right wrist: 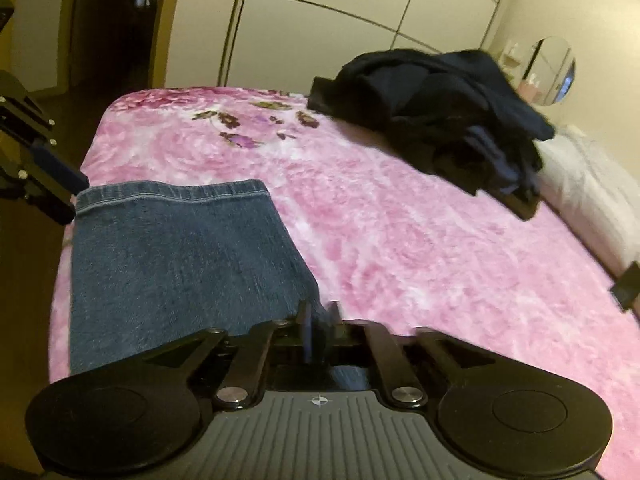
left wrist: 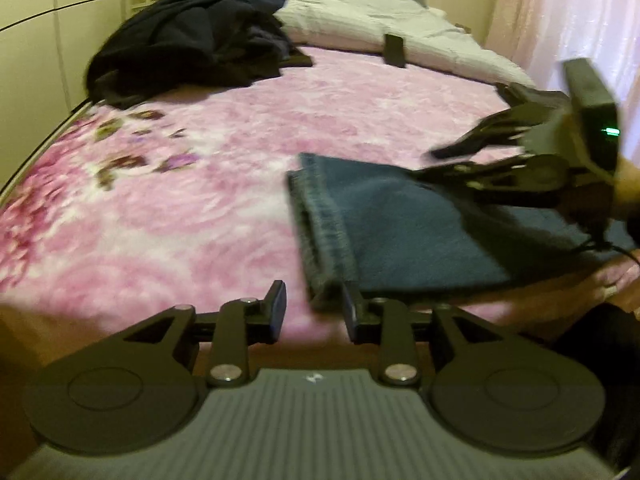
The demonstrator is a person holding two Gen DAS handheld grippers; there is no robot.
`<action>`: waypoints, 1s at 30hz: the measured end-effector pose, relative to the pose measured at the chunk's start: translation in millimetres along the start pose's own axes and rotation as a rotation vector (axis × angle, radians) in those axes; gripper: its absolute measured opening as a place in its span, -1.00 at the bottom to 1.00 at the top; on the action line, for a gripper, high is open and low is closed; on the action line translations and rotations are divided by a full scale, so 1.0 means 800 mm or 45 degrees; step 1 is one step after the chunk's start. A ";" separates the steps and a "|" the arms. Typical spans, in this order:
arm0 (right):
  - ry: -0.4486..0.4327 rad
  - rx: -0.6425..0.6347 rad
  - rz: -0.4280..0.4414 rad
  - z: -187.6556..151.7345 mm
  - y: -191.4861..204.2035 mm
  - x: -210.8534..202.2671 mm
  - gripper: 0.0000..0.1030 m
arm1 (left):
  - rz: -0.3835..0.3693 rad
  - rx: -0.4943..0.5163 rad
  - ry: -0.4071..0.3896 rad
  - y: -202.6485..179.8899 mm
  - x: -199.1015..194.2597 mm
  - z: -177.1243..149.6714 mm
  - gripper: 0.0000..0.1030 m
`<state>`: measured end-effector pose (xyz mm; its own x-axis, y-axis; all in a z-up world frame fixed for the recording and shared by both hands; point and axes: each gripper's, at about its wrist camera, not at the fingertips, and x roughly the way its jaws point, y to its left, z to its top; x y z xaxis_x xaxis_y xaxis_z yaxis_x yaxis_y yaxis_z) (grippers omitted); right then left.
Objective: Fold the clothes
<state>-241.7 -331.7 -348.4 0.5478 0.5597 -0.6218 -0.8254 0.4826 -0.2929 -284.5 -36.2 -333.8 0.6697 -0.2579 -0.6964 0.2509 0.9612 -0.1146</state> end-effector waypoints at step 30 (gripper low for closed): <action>-0.059 0.199 -0.239 -0.060 0.068 -0.134 -0.01 | -0.190 -1.001 -0.196 -0.002 0.031 -0.056 -0.56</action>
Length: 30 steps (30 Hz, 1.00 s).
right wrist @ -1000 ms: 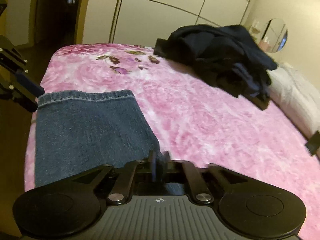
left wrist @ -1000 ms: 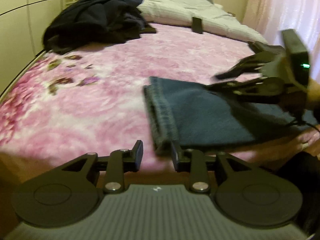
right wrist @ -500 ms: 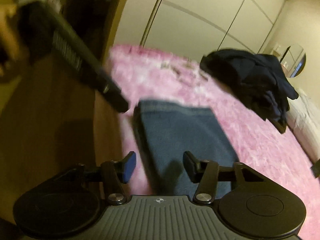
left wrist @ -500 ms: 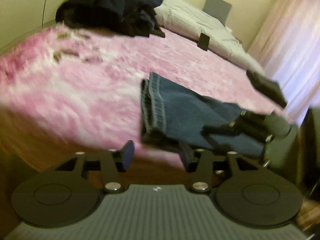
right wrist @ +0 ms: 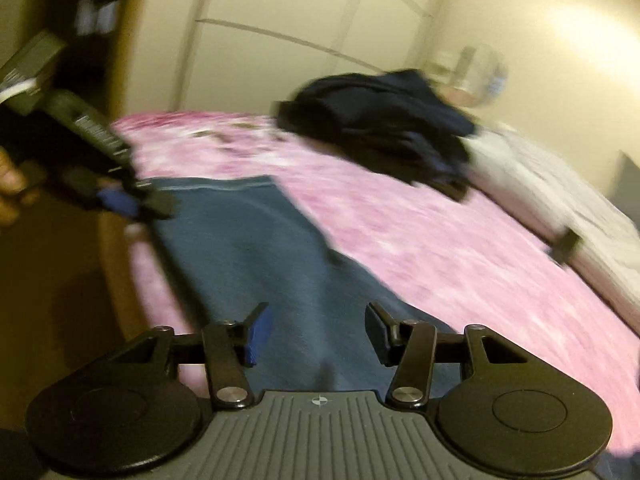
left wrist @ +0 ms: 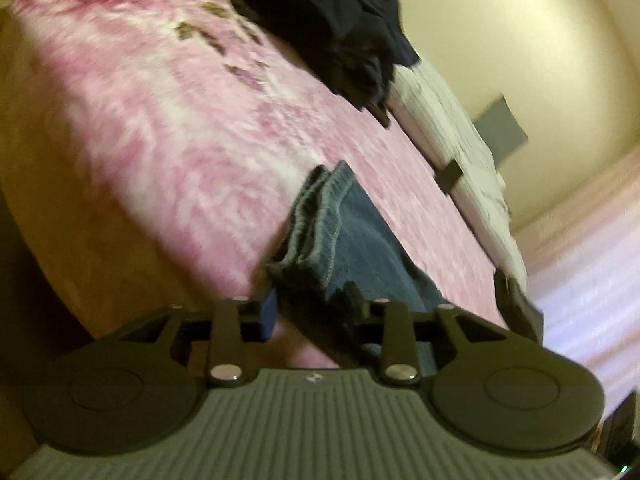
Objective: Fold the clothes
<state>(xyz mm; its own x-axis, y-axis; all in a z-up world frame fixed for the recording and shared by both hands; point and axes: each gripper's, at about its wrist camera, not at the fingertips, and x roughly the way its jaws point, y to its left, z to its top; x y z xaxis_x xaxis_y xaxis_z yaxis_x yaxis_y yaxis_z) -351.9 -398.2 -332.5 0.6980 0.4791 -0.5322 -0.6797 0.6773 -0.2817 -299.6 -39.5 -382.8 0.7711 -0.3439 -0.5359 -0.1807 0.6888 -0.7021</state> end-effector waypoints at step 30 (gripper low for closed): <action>0.075 0.823 -0.993 -0.267 -0.166 -0.368 0.77 | -0.509 1.983 0.324 -0.500 0.124 -0.397 -0.77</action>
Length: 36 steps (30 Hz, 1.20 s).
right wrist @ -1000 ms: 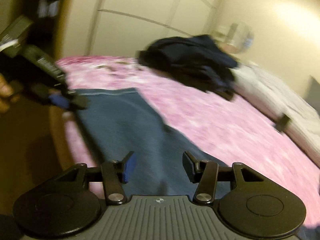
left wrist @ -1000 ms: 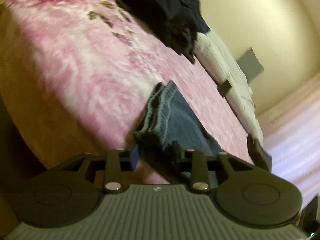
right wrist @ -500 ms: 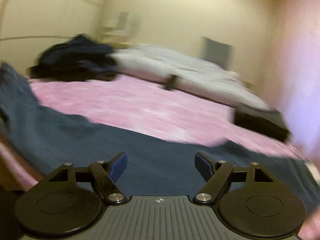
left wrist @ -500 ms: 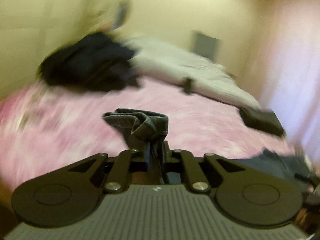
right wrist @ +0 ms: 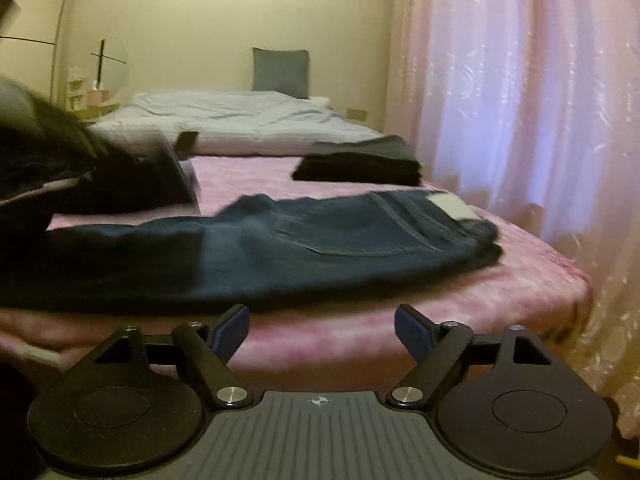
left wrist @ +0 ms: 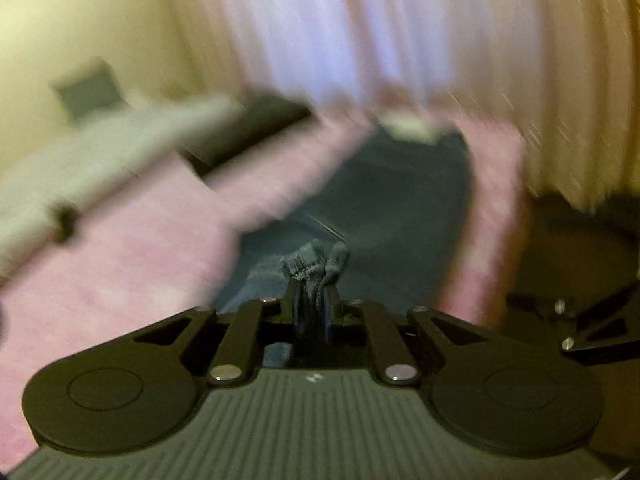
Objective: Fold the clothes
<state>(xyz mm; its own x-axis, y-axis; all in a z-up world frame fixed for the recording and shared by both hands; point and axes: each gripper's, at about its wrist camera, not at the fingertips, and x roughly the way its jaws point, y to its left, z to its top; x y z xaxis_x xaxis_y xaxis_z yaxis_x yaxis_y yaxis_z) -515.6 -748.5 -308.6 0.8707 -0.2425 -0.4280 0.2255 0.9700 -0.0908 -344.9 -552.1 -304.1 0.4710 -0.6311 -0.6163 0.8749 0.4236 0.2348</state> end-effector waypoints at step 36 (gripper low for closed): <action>0.189 0.197 0.458 0.052 0.073 0.065 0.27 | -0.018 -0.549 0.029 0.217 -0.090 -0.134 -0.38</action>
<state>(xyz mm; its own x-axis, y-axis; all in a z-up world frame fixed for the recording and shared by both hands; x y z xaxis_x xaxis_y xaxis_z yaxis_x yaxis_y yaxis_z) -439.1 -705.2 -298.9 0.8359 0.1277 -0.5338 -0.0086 0.9755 0.2199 -239.2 -363.4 -299.5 0.4527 -0.6261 -0.6348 0.7517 0.6509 -0.1060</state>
